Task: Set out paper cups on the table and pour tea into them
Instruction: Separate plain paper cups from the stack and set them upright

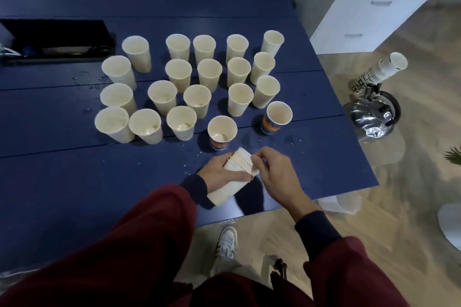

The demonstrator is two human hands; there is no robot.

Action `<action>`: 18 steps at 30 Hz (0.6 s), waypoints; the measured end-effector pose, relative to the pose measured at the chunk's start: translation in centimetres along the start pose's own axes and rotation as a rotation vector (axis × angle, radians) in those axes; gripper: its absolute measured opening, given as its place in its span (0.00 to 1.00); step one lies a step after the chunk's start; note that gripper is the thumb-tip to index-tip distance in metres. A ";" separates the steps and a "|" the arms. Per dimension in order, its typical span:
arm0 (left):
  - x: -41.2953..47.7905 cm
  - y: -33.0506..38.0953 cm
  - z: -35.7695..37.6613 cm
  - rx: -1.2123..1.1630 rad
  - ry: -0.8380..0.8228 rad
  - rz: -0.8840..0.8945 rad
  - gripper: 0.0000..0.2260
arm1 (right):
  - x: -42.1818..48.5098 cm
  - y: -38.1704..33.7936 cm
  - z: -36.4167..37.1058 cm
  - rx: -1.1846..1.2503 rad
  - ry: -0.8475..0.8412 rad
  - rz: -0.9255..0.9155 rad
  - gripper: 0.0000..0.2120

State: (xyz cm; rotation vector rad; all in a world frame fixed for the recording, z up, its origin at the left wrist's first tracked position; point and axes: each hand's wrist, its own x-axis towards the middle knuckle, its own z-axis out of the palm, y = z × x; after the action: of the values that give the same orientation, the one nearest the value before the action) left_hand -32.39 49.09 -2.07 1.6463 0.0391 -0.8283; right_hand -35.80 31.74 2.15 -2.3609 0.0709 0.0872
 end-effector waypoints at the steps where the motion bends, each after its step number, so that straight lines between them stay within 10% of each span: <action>1: 0.3 0.1 0.2 -0.002 0.010 -0.006 0.20 | 0.4 0.4 -0.6 0.012 0.037 0.007 0.09; 18: -0.2 0.2 2.1 -0.001 0.114 -0.035 0.21 | 3.8 2.2 -1.6 -0.107 0.015 -0.303 0.17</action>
State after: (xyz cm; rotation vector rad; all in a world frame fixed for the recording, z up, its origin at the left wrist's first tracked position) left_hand -33.51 47.31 -1.81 1.6945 0.1491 -0.7601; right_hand -32.09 28.99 1.45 -2.4509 -0.2906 -0.0759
